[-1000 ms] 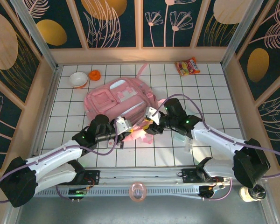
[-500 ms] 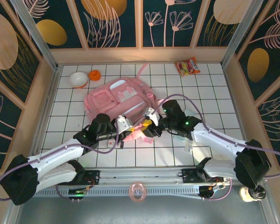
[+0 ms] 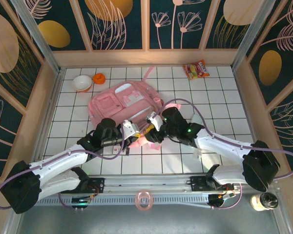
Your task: Pack the student bag
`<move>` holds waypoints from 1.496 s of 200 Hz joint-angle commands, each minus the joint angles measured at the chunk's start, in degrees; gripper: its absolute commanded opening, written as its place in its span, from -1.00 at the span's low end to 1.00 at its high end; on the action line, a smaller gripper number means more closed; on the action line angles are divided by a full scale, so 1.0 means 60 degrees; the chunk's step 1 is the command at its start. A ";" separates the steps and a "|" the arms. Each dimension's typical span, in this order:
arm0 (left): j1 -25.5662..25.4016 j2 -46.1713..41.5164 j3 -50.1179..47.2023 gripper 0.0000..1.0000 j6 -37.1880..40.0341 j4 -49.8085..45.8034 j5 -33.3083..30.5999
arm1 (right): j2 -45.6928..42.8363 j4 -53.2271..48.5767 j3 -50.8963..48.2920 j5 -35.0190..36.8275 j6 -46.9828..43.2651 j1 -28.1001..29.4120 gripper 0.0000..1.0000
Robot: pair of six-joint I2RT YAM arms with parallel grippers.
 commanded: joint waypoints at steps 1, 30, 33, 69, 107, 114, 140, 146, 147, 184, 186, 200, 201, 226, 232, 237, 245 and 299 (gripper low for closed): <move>-0.0014 -0.0092 0.0662 -1.00 -0.0255 0.1491 0.0769 | 0.0101 0.0196 0.0227 0.1956 0.0710 0.0288 -0.46; -0.0018 -0.0070 0.0627 -1.00 -0.0201 0.1221 0.0232 | -0.0154 -0.0236 0.0356 0.2928 0.0624 0.0288 -0.92; -0.0007 -0.0063 0.0626 -1.00 -0.0166 0.1154 0.0112 | -0.0185 -0.0298 0.0391 0.2970 0.0585 0.0273 -0.95; -0.0017 -0.0004 0.0629 -1.00 0.0090 0.0292 -0.0908 | -0.0307 -0.1314 0.0816 0.3224 0.0399 -0.0241 -1.00; -0.0006 0.0046 0.0657 -1.00 0.0182 -0.0147 -0.1371 | 0.0013 -0.2296 0.1516 0.3171 0.0294 -0.0576 -1.00; -0.0010 0.0080 0.0678 -1.00 0.0254 -0.0274 -0.1419 | 0.0061 -0.2448 0.1665 0.3155 0.0355 -0.0610 -1.00; -0.0012 0.0099 0.0737 -1.00 0.0584 -0.0597 -0.1311 | 0.0440 -0.3157 0.2227 0.2684 0.0384 -0.0820 -1.00; -0.0019 0.0085 0.0715 -1.00 0.0675 -0.0635 -0.1271 | 0.0583 -0.3399 0.2406 0.2550 0.0383 -0.0872 -1.00; -0.0004 0.0084 0.0715 -1.00 0.0689 -0.0640 -0.1261 | 0.0595 -0.3449 0.2437 0.2525 0.0383 -0.0895 -1.00; -0.0010 0.0344 0.0874 -1.00 0.1660 -0.1288 -0.1078 | 0.1775 -0.5100 0.3892 0.1067 0.0625 -0.1152 -1.00; -0.0009 0.0365 0.0886 -1.00 0.1697 -0.1289 -0.1094 | 0.1830 -0.5148 0.3948 0.0989 0.0659 -0.1159 -1.00; -0.0015 0.0442 0.0923 -0.70 0.1697 -0.1092 -0.1248 | 0.2088 -0.5383 0.4218 0.0462 0.0844 -0.1168 -1.00; -0.0016 0.0453 0.0921 -0.67 0.1691 -0.1073 -0.1257 | 0.2095 -0.5385 0.4236 0.0434 0.0870 -0.1167 -1.00; -0.0014 0.0809 0.1110 0.14 0.0951 -0.0533 -0.1277 | 0.2265 -0.5415 0.4410 -0.0383 0.1306 -0.1239 -1.00; -0.0016 0.0953 0.1194 0.25 0.0785 -0.0502 -0.1251 | 0.2314 -0.5435 0.4453 -0.0560 0.1380 -0.1251 -1.00; -0.0018 0.1092 0.1253 0.30 0.0672 -0.0498 -0.1262 | 0.2350 -0.5446 0.4494 -0.0692 0.1439 -0.1265 -1.00; -0.0032 0.1297 0.1301 0.39 0.0531 -0.0464 -0.1417 | 0.2407 -0.5470 0.4516 -0.0969 0.1542 -0.1282 -1.00; -0.0162 0.2422 0.1318 -0.13 0.0283 -0.0089 -0.2148 | 0.2738 -0.5837 0.4559 -0.1321 0.1734 -0.1529 -1.00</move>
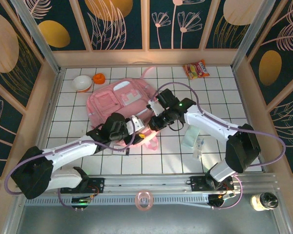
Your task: Pack the student bag
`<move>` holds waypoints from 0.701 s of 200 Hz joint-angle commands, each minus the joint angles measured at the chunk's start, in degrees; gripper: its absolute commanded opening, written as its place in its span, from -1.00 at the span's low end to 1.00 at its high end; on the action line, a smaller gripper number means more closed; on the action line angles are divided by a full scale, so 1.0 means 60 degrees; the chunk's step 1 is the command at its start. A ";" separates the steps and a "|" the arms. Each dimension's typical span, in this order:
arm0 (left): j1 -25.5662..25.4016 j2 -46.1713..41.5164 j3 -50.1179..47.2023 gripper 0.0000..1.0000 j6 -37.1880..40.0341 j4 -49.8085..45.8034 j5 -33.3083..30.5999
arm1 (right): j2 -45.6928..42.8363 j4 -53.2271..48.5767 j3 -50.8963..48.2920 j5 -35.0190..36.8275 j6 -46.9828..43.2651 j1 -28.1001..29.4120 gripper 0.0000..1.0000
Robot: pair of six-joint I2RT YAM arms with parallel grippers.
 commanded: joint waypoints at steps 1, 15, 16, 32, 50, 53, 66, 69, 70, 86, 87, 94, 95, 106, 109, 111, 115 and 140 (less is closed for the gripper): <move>-0.0075 0.0371 0.0176 -0.17 -0.0222 0.0345 -0.0627 | 0.0036 -0.0062 0.0277 -0.0422 0.0166 -0.0176 -1.00; -0.0080 0.0384 0.0150 -0.65 -0.0162 0.0370 -0.0289 | -0.0019 0.0094 -0.0045 0.0084 0.0150 -0.0203 -1.00; -0.0082 0.0368 0.0147 -0.69 -0.0160 0.0372 -0.0252 | -0.0022 0.0113 -0.0077 0.0109 0.0149 -0.0201 -1.00; -0.0073 0.0068 -0.0029 -1.00 -0.0206 0.0668 0.0418 | -0.0081 0.0554 -0.0484 0.0411 0.0216 -0.0187 -1.00; -0.0070 -0.0420 -0.0349 -1.00 -0.0382 0.1223 0.0714 | -0.0186 0.1062 -0.0935 0.0537 0.0308 -0.0143 -1.00; -0.0081 -0.0479 -0.0387 -1.00 -0.0428 0.1306 0.0734 | -0.0200 0.1133 -0.0995 0.0556 0.0323 -0.0130 -1.00; -0.0067 -0.0700 -0.0484 -1.00 -0.0586 0.1512 0.0889 | -0.0288 0.1499 -0.1262 0.0587 0.0352 -0.0055 -0.96; -0.0071 -0.0729 -0.0492 -1.00 -0.0597 0.1511 0.0930 | -0.0295 0.1554 -0.1292 0.0588 0.0367 -0.0046 -0.93; -0.0070 -0.0738 -0.0488 -1.00 -0.0597 0.1507 0.0951 | -0.0293 0.1561 -0.1309 0.0588 0.0368 -0.0028 -0.92; -0.0070 -0.0834 -0.0441 -1.00 -0.0693 0.1527 0.0994 | -0.0340 0.1875 -0.1467 0.0573 0.0449 0.0123 -0.80; -0.0070 -0.0842 -0.0441 -1.00 -0.0697 0.1529 0.0997 | -0.0337 0.1890 -0.1477 0.0581 0.0445 0.0138 -0.80; -0.0075 -0.0893 -0.0441 -1.00 -0.0717 0.1566 0.1015 | -0.0346 0.2008 -0.1547 0.0613 0.0505 0.0203 -0.73; -0.0080 -0.0901 -0.0441 -1.00 -0.0724 0.1571 0.1015 | -0.0354 0.2030 -0.1561 0.0615 0.0503 0.0214 -0.72; -0.0070 -0.0950 -0.0441 -1.00 -0.0789 0.1680 0.1049 | -0.0370 0.2223 -0.1700 0.0607 0.0560 0.0279 -0.66; -0.0081 -0.0963 -0.0454 -1.00 -0.0814 0.1702 0.1076 | -0.0388 0.2275 -0.1753 0.0591 0.0594 0.0300 -0.64; -0.0083 -0.0966 -0.0455 -1.00 -0.0820 0.1728 0.1085 | -0.0395 0.2320 -0.1784 0.0589 0.0619 0.0299 -0.64; -0.0076 -0.0982 -0.0451 -1.00 -0.0853 0.1761 0.1108 | -0.0399 0.2401 -0.1859 0.0582 0.0655 0.0312 -0.62; -0.0071 -0.1051 -0.0426 -1.00 -0.0909 0.1810 0.1096 | -0.0430 0.2642 -0.2154 0.0650 0.0815 0.0320 -0.51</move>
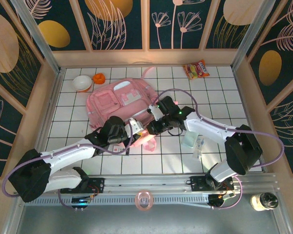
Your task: Pack the student bag
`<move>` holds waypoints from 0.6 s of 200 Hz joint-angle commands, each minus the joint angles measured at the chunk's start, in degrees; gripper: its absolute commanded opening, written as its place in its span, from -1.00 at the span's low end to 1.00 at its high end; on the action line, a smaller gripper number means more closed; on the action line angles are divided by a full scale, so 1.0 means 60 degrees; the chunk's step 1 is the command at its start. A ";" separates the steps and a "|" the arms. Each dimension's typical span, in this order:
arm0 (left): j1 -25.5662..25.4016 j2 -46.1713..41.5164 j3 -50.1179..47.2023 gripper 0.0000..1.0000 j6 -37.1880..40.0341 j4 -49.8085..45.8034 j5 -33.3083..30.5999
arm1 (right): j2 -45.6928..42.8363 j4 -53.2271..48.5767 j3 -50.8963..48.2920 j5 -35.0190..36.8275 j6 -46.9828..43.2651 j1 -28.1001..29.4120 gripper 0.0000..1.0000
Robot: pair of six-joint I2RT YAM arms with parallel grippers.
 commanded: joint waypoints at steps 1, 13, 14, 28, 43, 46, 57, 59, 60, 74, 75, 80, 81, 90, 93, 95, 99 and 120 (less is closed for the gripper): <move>0.0032 -0.0466 0.0168 -1.00 -0.0262 0.1395 0.0535 | -0.0095 0.0301 -0.0391 0.0401 0.0251 0.0073 -0.51; 0.0031 -0.0525 0.0142 -1.00 -0.0248 0.1369 0.0471 | -0.0109 0.0250 -0.0454 0.0535 0.0219 0.0079 -0.60; 0.0025 -0.0530 0.0140 -1.00 -0.0251 0.1371 0.0464 | -0.0122 0.0242 -0.0453 0.0566 0.0207 0.0078 -0.62; 0.0031 -0.0599 0.0149 -1.00 -0.0174 0.1162 0.0257 | -0.0228 0.0003 -0.0479 0.1051 0.0157 -0.0003 -0.96; 0.0032 -0.0796 0.0140 -1.00 -0.0019 0.0757 -0.0025 | -0.0474 -0.0288 -0.0545 0.1443 0.0070 -0.0455 -1.00; 0.0032 -0.0853 0.0131 -1.00 0.0014 0.0668 -0.0069 | -0.0523 -0.0350 -0.0561 0.1554 0.0036 -0.0560 -1.00; 0.0033 -0.1091 0.0103 -1.00 0.0209 0.0278 -0.0180 | -0.0733 -0.0489 -0.0660 0.1995 -0.0152 -0.1006 -1.00; 0.0040 -0.1139 0.0096 -1.00 0.0254 0.0202 -0.0189 | -0.0756 -0.0489 -0.0665 0.2060 -0.0191 -0.1103 -1.00; 0.0036 -0.1159 0.0088 -1.00 0.0264 0.0158 -0.0195 | -0.0775 -0.0502 -0.0676 0.2090 -0.0210 -0.1143 -1.00; 0.0040 -0.1406 0.0078 -1.00 0.0526 -0.0462 -0.0232 | -0.0883 -0.0489 -0.0687 0.2212 -0.0506 -0.1737 -1.00; 0.0036 -0.1432 0.0079 -1.00 0.0547 -0.0504 -0.0246 | -0.0875 -0.0480 -0.0687 0.2210 -0.0521 -0.1768 -1.00; 0.0033 -0.1501 0.0080 -1.00 0.0621 -0.0722 -0.0252 | -0.0867 -0.0442 -0.0687 0.2209 -0.0629 -0.1874 -1.00; 0.0033 -0.1523 0.0094 -1.00 0.0630 -0.0773 -0.0256 | -0.0860 -0.0434 -0.0687 0.2209 -0.0649 -0.1880 -1.00; 0.0032 -0.1662 0.0095 -1.00 0.0738 -0.1109 -0.0290 | -0.0779 -0.0398 -0.0600 0.2224 -0.0825 -0.1879 -1.00; 0.0040 -0.1706 0.0091 -1.00 0.0758 -0.1193 -0.0326 | -0.0761 -0.0386 -0.0581 0.2223 -0.0854 -0.1874 -1.00; 0.0034 -0.1746 0.0082 -1.00 0.0772 -0.1246 -0.0342 | -0.0734 -0.0368 -0.0558 0.2223 -0.0890 -0.1876 -1.00; 0.0033 -0.1816 0.0080 -1.00 0.0783 -0.1347 -0.0372 | -0.0678 -0.0345 -0.0518 0.2210 -0.0953 -0.1884 -1.00; 0.0040 -0.2024 0.0050 -1.00 0.0929 -0.1786 -0.0330 | -0.0359 -0.0093 -0.0321 0.1683 -0.1113 -0.1875 -1.00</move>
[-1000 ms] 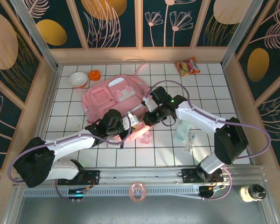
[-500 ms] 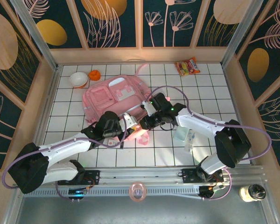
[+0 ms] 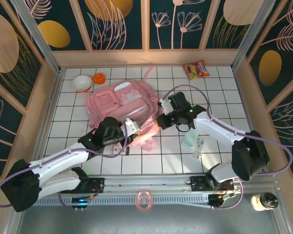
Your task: Pack the student bag
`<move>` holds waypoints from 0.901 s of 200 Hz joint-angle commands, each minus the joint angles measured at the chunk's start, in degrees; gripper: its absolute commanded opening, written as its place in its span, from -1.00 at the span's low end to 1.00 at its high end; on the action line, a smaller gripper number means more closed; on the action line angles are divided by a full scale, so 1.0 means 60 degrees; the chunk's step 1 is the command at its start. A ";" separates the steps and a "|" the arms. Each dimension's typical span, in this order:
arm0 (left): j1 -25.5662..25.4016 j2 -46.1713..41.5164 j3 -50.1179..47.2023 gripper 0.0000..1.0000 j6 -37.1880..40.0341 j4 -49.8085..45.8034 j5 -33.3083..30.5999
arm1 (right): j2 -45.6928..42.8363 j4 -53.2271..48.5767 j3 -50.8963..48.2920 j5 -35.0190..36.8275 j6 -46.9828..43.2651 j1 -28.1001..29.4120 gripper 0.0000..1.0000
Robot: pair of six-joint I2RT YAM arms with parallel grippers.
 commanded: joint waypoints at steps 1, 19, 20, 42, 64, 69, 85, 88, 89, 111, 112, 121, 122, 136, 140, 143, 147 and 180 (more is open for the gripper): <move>0.0040 -0.0547 0.0083 -1.00 0.0403 -0.0816 0.0095 | 0.0361 -0.0291 0.0066 0.1117 -0.0425 -0.0445 -1.00; 0.0036 -0.0593 0.0076 -0.58 0.0297 -0.0908 -0.0081 | 0.0269 -0.0005 0.0122 0.0383 -0.0684 -0.0210 -1.00; 0.0036 -0.0593 0.0072 -0.51 0.0285 -0.0907 -0.0086 | 0.0262 0.0000 0.0130 0.0372 -0.0696 -0.0169 -1.00; 0.0037 -0.0316 0.0492 0.34 -0.0214 -0.0610 -0.0056 | -0.0015 0.0001 0.0329 -0.0223 -0.0806 0.0528 -1.00; -0.0045 0.0592 0.1168 0.63 -0.0702 -0.0308 -0.0218 | -0.0284 0.0091 0.0304 -0.0565 -0.0611 0.0941 -1.00; -0.0083 0.0866 0.1307 0.67 -0.0711 -0.0294 -0.0229 | -0.0327 0.0071 0.0304 -0.0611 -0.0578 0.0994 -1.00; -0.0283 0.1654 0.1572 0.74 -0.0716 -0.0092 -0.0557 | -0.0501 -0.0062 0.0369 -0.0661 -0.0500 0.1172 -1.00; -0.0306 0.1799 0.1584 0.74 -0.0722 -0.0036 -0.0652 | -0.0538 -0.0069 0.0373 -0.0696 -0.0503 0.1205 -1.00; -0.0318 0.1862 0.1588 0.75 -0.0715 -0.0017 -0.0671 | -0.0545 -0.0084 0.0380 -0.0709 -0.0496 0.1212 -1.00; -0.0334 0.2870 0.1805 0.43 -0.0681 -0.0140 -0.0863 | -0.0946 0.0060 0.0277 -0.0955 -0.0357 0.1263 -1.00; -0.0332 0.2903 0.1823 0.40 -0.0673 -0.0164 -0.0872 | -0.0961 0.0068 0.0266 -0.0956 -0.0357 0.1255 -1.00; -0.0337 0.3102 0.1899 0.04 -0.0600 -0.0386 -0.0929 | -0.1112 0.0116 0.0154 -0.0861 -0.0350 0.1163 -1.00; -0.0348 0.3107 0.1907 -0.01 -0.0588 -0.0404 -0.0927 | -0.1125 0.0118 0.0132 -0.0843 -0.0353 0.1147 -1.00; -0.0345 0.2896 0.1847 -0.64 -0.0390 -0.0640 -0.0762 | -0.1215 0.0288 -0.0196 -0.0674 -0.0357 0.0743 -1.00; -0.0333 0.2719 0.1784 -0.78 -0.0318 -0.0655 -0.0587 | -0.1204 0.0370 -0.0357 -0.0619 -0.0353 0.0548 -1.00; -0.0338 0.2564 0.1730 -0.85 -0.0250 -0.0637 -0.0440 | -0.1186 0.0460 -0.0493 -0.0587 -0.0356 0.0382 -1.00; -0.0338 0.2322 0.1644 -0.91 -0.0140 -0.0609 -0.0156 | -0.1137 0.0589 -0.0645 -0.0539 -0.0377 0.0161 -1.00; -0.0337 0.0147 0.0856 -1.00 0.0376 -0.0206 0.1242 | -0.0150 0.1869 -0.1070 -0.0565 -0.0801 -0.1262 -1.00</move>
